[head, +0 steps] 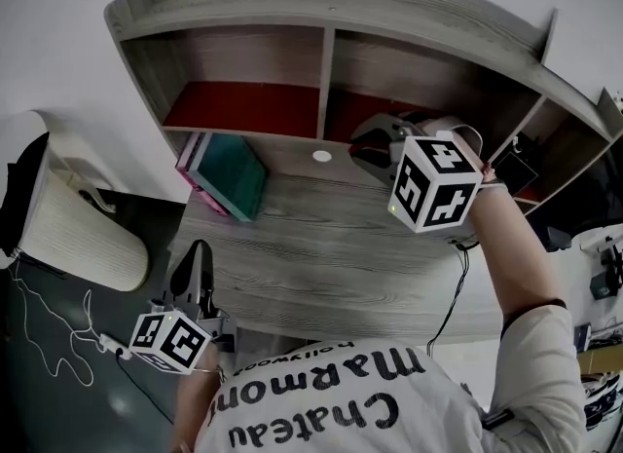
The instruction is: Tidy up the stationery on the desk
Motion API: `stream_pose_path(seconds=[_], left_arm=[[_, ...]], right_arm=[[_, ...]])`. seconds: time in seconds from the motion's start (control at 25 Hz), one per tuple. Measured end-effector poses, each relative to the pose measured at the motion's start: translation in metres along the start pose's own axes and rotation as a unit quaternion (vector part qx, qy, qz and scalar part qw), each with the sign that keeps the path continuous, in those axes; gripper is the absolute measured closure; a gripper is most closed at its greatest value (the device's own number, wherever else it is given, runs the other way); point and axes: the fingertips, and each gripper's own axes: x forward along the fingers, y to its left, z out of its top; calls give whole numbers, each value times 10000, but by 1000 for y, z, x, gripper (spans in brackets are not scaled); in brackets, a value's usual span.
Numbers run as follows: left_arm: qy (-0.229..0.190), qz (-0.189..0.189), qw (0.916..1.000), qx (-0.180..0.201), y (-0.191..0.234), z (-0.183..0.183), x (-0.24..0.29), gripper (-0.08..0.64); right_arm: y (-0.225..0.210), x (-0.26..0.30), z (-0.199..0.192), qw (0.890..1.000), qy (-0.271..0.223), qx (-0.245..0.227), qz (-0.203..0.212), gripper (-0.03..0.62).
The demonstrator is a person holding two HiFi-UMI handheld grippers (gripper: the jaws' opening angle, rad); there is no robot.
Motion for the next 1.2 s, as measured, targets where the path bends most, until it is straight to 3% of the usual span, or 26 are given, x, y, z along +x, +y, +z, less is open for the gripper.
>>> stream_pose_path(seconds=[0.44,0.76,1.0,1.2], left_arm=[[-99,-97,9999,48,-10,7,3,546],[-55,-386,9992,51,-28,7,12,546],[34,-720,9973,151,-46,10,22,546],[221,-1052,9941,131,-57,10,35,546]], right_arm=[[-19,-31,12,9938,-638,719,-554,537],[-30,-56,23,9745,-1316,1519,-996,537],[-39,-82,20,9443,-1795,2283,-1547,538],[-46,-114,6,8950,-2304,3230,-2037,538]])
